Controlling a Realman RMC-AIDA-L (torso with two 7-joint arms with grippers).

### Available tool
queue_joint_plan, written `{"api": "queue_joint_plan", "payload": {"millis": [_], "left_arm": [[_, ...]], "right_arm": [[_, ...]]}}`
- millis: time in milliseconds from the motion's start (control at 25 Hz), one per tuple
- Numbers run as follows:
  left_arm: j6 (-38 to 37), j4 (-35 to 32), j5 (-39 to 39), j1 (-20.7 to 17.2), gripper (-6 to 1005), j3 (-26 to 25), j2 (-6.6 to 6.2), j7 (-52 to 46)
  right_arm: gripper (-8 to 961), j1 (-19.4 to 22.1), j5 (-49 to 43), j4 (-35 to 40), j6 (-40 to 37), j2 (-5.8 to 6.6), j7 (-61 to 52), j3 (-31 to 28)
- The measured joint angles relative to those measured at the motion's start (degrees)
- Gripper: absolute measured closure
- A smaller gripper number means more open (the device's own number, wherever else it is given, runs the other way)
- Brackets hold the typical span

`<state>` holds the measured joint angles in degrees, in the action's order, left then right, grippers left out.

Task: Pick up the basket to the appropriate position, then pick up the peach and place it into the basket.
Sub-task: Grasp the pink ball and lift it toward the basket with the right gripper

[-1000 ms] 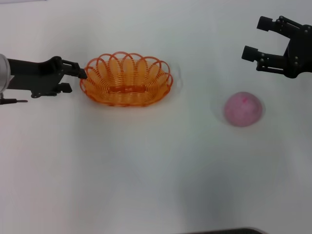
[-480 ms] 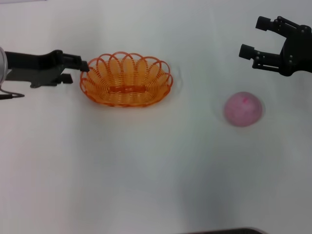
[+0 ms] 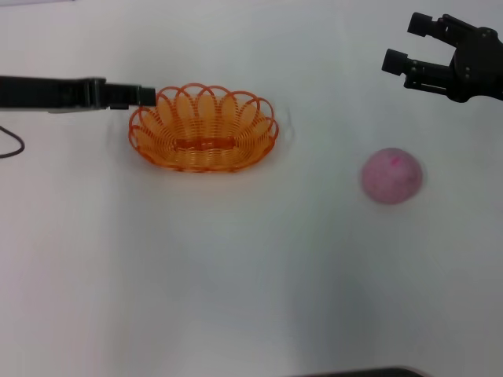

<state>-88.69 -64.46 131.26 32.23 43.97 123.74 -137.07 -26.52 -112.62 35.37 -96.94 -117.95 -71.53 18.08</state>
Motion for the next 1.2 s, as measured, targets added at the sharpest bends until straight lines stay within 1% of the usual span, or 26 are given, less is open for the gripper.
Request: {"api": "queue_joint_plan", "payload": {"millis": [160,320,440,600,760,840,1040,1200], "left_arm": [[-4.5,-2.7,0.3,-1.1,402,-0.2,-0.17,9.6],[-10.6,-3.6,0.4,-1.4,402,0.0,-0.29,19.2],[-13.3,-3.7,1.6,-1.5,402,0.3,-0.18,25.2],[-13.7,-3.8,3.0,-2.1,403,0.4,-0.02,29.8],[-13.8,-3.6,2.6,-2.9,403,0.1,0.11,32.3],[-13.6,-2.9,1.4,-3.8,403,-0.2,0.22,34.0],[-13.0,-0.4,-1.4,-4.7,403,-0.5,0.28,36.9],[-13.1,2.8,-4.7,-5.5,403,-2.9,0.27,41.5]], "right_arm": [[14,-0.6,0.0,-0.2,-0.3,0.08,-2.1,0.2],[14,-0.8,0.0,-0.4,-0.1,0.05,-3.7,0.3],[14,-0.8,0.0,-1.2,0.2,0.03,-5.2,0.3],[14,-0.5,0.0,-1.9,-0.1,0.01,-6.2,0.3],[14,-0.1,0.0,-2.1,-0.2,-0.22,-6.8,0.2],[14,-0.1,0.0,-2.1,-0.2,-0.37,-6.9,0.1],[14,-0.2,0.0,-2.1,0.3,-0.62,-6.8,0.1],[14,-0.6,0.0,-2.1,0.7,-0.70,-6.7,0.2]]}}
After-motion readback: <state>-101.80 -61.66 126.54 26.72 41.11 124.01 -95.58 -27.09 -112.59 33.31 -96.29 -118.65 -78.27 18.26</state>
